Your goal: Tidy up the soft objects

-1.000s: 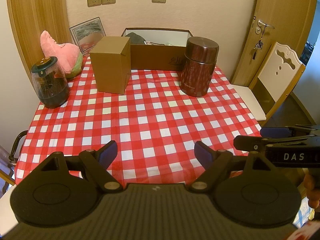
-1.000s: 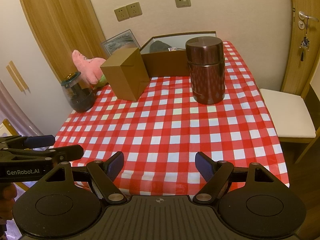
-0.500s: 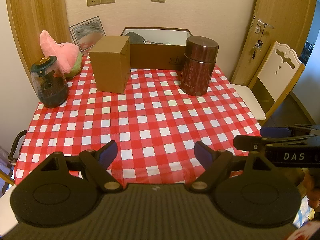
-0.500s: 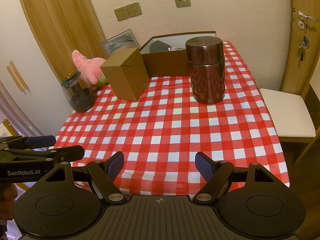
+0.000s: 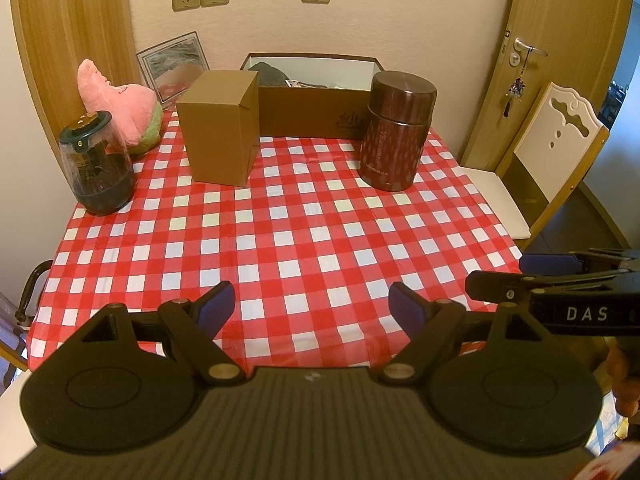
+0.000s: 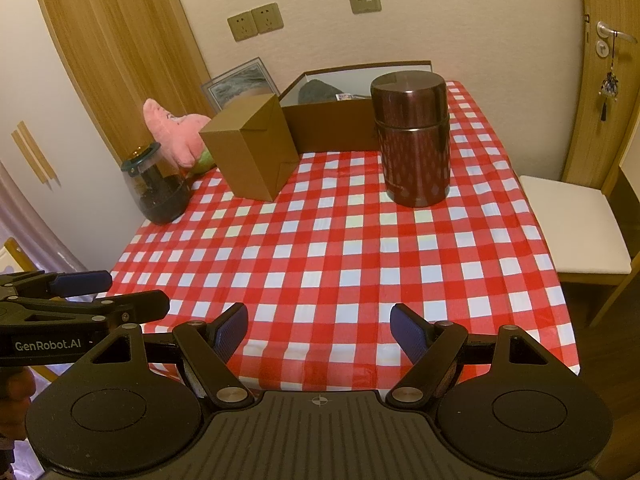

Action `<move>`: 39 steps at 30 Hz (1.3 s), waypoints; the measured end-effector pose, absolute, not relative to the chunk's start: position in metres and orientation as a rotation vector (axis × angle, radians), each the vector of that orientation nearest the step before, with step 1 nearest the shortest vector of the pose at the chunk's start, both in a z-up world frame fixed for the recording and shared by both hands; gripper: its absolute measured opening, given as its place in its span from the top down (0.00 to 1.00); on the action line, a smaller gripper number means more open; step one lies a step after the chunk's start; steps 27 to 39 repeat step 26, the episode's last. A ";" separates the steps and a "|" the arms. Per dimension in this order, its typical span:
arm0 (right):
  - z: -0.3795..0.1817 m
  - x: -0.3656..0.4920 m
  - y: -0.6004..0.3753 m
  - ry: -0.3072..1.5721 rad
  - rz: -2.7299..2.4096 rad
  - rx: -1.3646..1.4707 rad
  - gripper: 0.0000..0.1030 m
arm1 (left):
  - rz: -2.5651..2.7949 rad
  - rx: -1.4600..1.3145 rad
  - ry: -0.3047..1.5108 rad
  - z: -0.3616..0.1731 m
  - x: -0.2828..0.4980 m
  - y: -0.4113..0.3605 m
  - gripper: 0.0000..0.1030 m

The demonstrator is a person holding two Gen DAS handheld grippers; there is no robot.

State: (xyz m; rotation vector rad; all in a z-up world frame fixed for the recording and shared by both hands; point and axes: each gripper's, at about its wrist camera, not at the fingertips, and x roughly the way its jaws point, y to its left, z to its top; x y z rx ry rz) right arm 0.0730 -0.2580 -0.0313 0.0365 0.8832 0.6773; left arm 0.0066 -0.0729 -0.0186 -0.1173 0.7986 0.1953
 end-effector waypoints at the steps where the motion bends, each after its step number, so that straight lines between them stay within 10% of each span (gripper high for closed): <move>1: -0.032 0.074 -0.257 0.882 0.678 0.037 0.24 | 0.195 -0.117 0.799 -0.019 0.006 -0.073 0.20; 39: -0.033 0.076 -0.258 0.895 0.665 0.039 0.24 | 0.184 -0.118 0.816 -0.020 0.010 -0.078 0.20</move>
